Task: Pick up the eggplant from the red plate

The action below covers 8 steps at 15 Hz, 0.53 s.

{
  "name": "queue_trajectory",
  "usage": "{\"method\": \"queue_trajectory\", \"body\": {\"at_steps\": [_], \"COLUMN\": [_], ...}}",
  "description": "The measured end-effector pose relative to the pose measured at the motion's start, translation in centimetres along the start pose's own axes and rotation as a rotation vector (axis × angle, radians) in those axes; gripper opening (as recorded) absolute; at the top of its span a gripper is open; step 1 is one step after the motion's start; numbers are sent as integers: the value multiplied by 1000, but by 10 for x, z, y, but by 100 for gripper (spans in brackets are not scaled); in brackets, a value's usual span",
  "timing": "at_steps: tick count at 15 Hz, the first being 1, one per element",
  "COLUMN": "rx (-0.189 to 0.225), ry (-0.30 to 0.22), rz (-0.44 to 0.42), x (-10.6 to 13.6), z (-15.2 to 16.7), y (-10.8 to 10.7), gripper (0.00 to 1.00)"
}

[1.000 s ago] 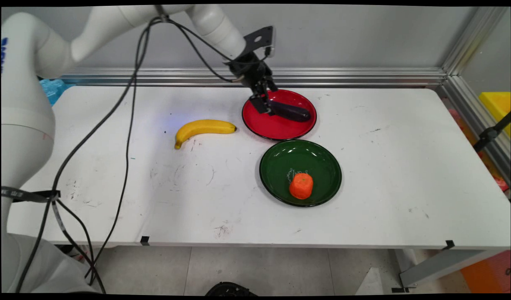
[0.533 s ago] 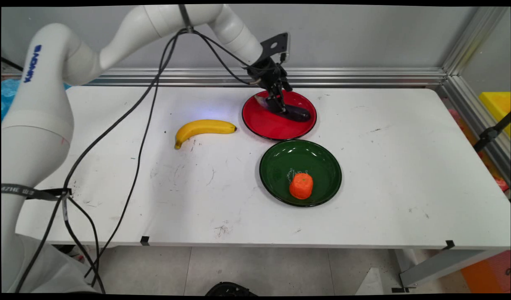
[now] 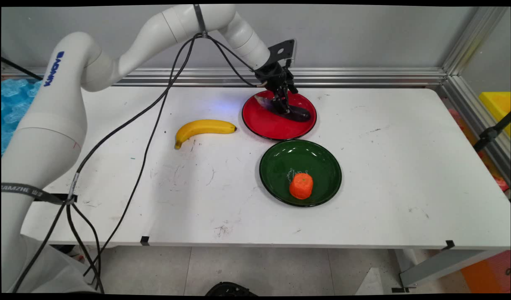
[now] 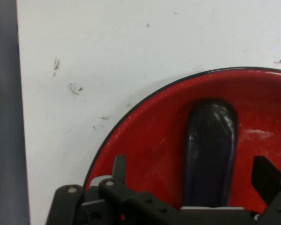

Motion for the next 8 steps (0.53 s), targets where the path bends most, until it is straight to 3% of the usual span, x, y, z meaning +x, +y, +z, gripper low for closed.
{"method": "queue_trajectory", "body": {"at_steps": [8], "rx": [-35], "ry": [-2], "rz": [34], "x": [-7], "z": [12], "y": [-9], "gripper": [100]}}
